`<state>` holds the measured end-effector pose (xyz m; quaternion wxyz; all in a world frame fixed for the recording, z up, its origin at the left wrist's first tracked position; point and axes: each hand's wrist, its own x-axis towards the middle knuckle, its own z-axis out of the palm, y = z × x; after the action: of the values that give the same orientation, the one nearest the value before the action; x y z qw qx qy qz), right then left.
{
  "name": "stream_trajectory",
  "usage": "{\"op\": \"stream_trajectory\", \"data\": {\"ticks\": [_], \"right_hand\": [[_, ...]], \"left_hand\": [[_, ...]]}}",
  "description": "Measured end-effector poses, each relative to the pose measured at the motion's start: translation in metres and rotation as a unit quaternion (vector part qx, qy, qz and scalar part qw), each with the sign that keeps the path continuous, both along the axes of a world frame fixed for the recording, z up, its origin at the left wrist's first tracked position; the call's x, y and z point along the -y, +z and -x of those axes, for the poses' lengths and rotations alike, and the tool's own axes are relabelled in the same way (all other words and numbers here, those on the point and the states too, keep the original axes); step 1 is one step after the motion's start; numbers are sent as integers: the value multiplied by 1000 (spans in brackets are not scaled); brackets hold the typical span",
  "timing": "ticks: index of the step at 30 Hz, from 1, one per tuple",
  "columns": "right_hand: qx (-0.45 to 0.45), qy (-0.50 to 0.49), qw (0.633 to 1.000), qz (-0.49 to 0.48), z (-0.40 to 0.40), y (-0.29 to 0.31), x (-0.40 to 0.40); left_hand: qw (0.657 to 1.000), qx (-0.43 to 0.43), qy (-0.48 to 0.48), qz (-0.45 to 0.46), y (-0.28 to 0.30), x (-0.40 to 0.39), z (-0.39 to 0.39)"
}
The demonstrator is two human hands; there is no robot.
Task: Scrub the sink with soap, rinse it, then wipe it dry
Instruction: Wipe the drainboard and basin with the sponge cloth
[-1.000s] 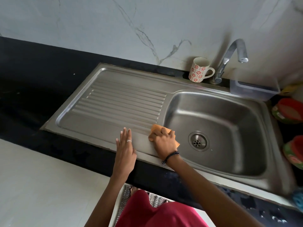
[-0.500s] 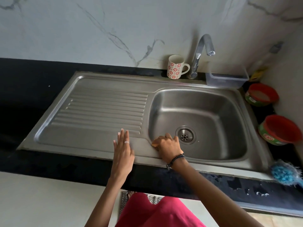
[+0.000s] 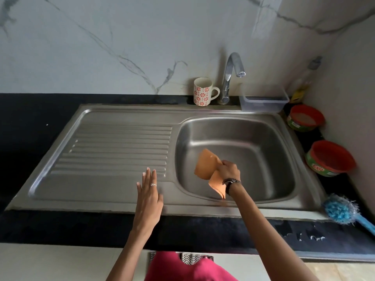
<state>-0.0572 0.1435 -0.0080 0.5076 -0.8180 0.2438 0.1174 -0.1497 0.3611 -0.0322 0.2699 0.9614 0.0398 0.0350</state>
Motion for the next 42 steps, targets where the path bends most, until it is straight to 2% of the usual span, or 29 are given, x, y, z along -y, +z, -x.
{"op": "stream_trajectory", "data": {"ticks": [5, 9, 11, 15, 20, 25, 30, 34, 36, 39, 42], "right_hand": [[-65, -92, 986, -120, -10, -6, 1], [-53, -156, 964, -208, -14, -15, -5], [-48, -151, 962, -221, -15, -15, -8], [-32, -23, 990, -133, -20, -21, -12], [-28, 24, 999, 6, -30, -29, -18], [-74, 1, 997, 22, -39, -33, -19], [-22, -27, 997, -66, -36, -35, -17], [-25, 40, 999, -3, -34, -35, -18], [-60, 87, 992, 68, -32, -34, -21], [-114, 174, 958, 196, -28, -30, -26], [-156, 273, 925, 214, -21, -31, -34]], "left_hand": [[1000, -10, -19, -1, 3, -1, -6], [1000, 1, -22, -5, 5, -6, -14], [1000, -2, -28, -6, 6, -7, -18], [999, 0, -38, -16, 6, -11, -32], [998, -2, -58, -18, 7, -18, -51], [996, -12, -82, -24, 8, -25, -73], [994, -22, -101, -21, 9, -28, -88], [993, -22, -115, -16, 8, -30, -97], [992, -19, -124, -12, 6, -31, -101], [990, -26, -142, -13, 5, -29, -108], [983, -48, -178, -26, 5, -27, -112]]}}
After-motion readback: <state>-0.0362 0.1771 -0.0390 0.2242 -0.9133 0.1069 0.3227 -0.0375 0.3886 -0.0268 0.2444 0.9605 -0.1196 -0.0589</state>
